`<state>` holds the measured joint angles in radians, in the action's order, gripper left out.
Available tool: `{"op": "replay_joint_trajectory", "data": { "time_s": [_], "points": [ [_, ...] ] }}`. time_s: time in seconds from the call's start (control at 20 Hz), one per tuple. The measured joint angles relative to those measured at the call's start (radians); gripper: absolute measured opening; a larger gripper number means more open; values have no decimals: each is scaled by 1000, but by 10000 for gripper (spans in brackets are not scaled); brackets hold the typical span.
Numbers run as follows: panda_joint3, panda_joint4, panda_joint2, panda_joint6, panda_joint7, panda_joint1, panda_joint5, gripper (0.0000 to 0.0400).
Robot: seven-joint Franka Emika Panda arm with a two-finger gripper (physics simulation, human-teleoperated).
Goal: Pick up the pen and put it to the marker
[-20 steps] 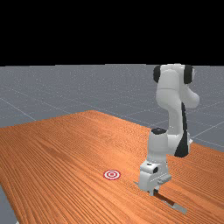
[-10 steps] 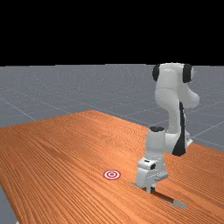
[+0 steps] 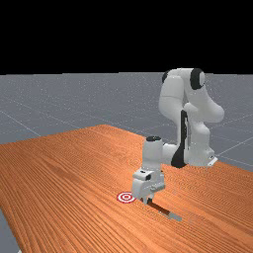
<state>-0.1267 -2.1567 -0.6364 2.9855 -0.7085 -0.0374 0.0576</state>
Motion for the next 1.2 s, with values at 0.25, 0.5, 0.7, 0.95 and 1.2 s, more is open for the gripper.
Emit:
{"op": "replay_joint_trajectory", "data": {
  "time_s": [0.25, 0.5, 0.7, 0.95, 1.2],
  "points": [
    [-78, 224, -113, -135, -145, 84, 17, 88],
    [-125, 205, -105, -149, -298, 246, 16, 91],
    [-86, 215, -109, -157, -242, 242, 2, 88],
    [-229, 236, -146, -195, -436, 454, -57, 81],
    [-53, 224, -115, -137, -199, 330, -65, 76]
  ]
}}
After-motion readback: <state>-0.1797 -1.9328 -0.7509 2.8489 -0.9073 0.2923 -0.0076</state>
